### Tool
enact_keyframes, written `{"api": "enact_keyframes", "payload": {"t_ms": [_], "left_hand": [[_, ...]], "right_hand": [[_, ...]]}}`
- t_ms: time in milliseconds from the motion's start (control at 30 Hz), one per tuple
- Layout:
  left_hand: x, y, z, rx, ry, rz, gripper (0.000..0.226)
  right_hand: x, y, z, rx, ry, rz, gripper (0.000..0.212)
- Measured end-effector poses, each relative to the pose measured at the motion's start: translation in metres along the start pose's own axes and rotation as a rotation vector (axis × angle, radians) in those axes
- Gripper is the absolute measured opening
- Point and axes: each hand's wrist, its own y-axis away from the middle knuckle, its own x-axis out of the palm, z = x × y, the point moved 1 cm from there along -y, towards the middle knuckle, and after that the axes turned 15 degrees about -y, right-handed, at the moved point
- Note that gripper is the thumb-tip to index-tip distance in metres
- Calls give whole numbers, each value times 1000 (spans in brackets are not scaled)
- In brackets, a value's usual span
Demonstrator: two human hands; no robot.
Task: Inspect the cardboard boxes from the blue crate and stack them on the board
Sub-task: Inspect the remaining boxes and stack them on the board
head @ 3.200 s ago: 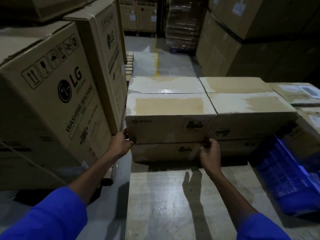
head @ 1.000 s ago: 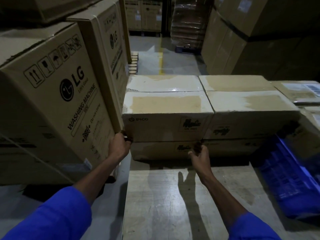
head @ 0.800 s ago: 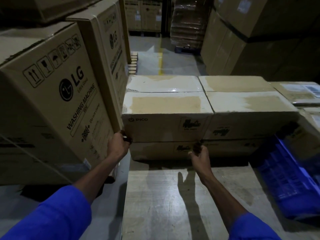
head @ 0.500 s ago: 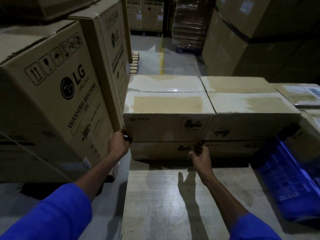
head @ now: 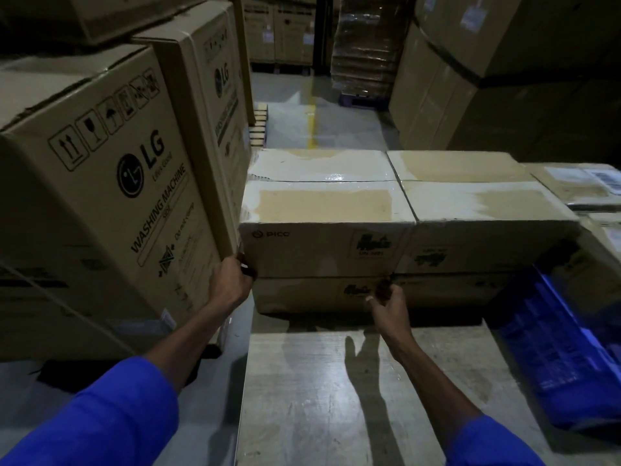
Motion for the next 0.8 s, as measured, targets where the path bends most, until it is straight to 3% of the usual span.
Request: {"api": "enact_keyframes", "payload": {"t_ms": [200, 367, 567, 800], "left_hand": [[1, -3, 1, 8, -24, 21, 18], [3, -5, 4, 26, -24, 32, 28], [8, 3, -4, 0, -24, 16, 25], [11, 10, -3, -1, 3, 26, 19]], "right_hand": [[-4, 1, 6, -36, 35, -18, 45], [-17, 13, 36, -369, 152, -131, 20], [-29, 2, 66, -649, 230, -192, 25], [-33, 0, 85, -674, 192, -158, 45]]}}
